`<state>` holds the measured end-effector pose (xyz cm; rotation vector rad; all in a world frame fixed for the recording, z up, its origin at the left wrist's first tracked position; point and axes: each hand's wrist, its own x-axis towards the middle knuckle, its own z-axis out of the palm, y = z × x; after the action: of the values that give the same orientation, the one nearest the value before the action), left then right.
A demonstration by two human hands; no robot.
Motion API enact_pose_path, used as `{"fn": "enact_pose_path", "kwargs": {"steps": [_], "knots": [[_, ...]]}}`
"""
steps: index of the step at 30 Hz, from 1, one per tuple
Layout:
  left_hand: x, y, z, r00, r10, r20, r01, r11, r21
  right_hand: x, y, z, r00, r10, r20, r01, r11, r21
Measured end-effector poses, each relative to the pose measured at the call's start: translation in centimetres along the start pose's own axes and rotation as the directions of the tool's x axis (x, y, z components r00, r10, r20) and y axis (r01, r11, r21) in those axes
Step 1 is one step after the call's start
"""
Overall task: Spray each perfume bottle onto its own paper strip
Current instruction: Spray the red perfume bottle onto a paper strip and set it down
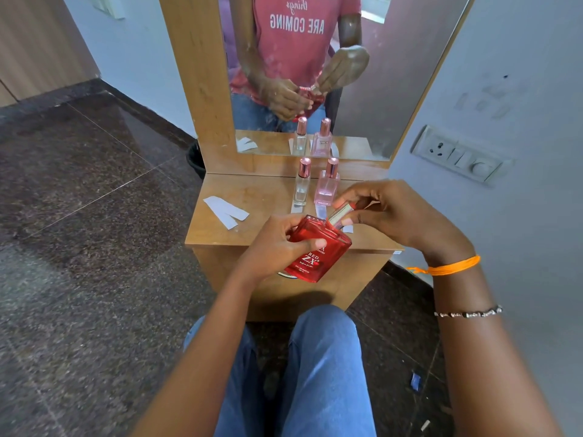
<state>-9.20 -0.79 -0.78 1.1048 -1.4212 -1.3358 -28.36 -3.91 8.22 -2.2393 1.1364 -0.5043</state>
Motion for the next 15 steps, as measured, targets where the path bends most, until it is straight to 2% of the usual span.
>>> {"fn": "enact_pose_path", "kwargs": {"steps": [2,5,12,15], "knots": [[0.1,0.2,0.0,1.000,-0.003,0.022,0.003,1.000,-0.005,-0.1,-0.2,-0.1,1.000,-0.026,-0.007,0.026,0.998,-0.051],[0.4,0.4,0.0,0.998,0.012,0.058,-0.010,1.000,-0.028,-0.1,-0.2,-0.6,1.000,-0.023,0.008,0.023,0.999,-0.040],[0.5,-0.3,1.0,0.998,0.066,-0.018,-0.067,0.996,-0.066,0.4,-0.1,-0.1,1.000,0.013,-0.020,-0.015,0.997,-0.079],[0.4,-1.0,1.7,0.992,0.076,-0.097,-0.080,0.996,-0.039,0.3,0.3,0.6,0.996,0.056,-0.074,-0.064,0.992,-0.107]]}}
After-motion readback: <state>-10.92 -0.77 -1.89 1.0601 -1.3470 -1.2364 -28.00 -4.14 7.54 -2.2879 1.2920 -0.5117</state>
